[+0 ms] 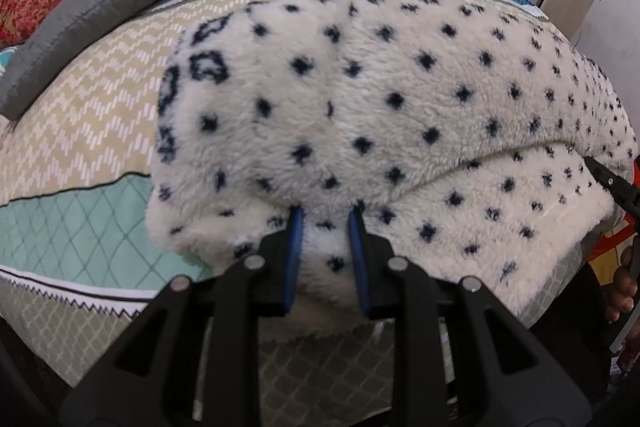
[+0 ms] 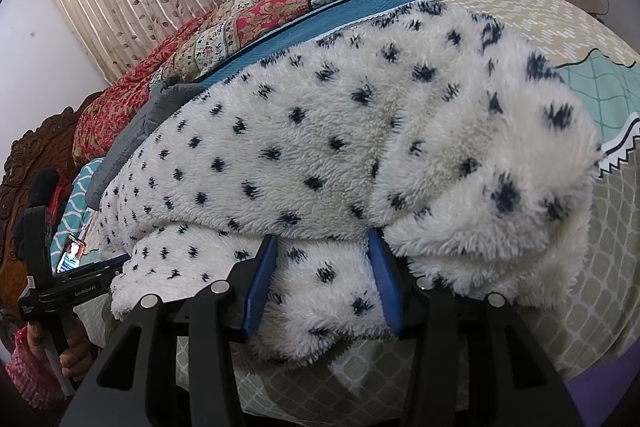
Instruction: Fold large clothes
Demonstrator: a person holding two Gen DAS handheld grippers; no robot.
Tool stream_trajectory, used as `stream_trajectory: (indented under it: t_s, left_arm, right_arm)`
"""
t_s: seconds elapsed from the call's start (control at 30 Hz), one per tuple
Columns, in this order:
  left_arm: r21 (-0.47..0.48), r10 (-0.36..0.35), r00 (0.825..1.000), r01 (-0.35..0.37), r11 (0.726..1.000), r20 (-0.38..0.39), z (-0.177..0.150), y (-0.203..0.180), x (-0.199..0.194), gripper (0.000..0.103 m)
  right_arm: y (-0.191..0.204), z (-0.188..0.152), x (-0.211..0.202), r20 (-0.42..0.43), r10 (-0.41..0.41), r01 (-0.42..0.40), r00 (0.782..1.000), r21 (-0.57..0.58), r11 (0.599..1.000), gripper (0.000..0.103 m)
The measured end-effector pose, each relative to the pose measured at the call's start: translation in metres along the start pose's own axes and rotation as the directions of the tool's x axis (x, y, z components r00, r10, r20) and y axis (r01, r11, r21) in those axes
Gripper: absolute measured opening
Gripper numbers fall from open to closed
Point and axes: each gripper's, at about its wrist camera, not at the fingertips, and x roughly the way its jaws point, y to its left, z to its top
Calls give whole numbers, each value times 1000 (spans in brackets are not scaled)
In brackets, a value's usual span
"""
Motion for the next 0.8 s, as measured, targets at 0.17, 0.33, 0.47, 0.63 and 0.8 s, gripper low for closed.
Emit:
stream_trajectory:
  t_s: [0.17,0.33,0.47,0.63,0.8]
  left_arm:
    - [2,11,1000,-11,1000,0,-2,-6,-1,23]
    - [8,17,1000,-17,1000,4,-5,-7,0,23]
    - [10,17,1000,-17,1000,4,-6,-7,1,23]
    - [11,19,1000,-19,1000,6,-6,-6,0,23]
    - [25,37,999,-37,999,12,-7,-7,1,24]
  right_arm:
    - [0,1,0,0,1,-1,1000,0,1000,55]
    - [0,1,0,0,1,-1,1000,0,1000,55]
    - [0,1,0,0,1,-1,1000,1,1000,55]
    - [0,1,1,0,1,-1,1000,2,1000,55]
    - [0,1,0,0,0,0,1000,2,1000,55]
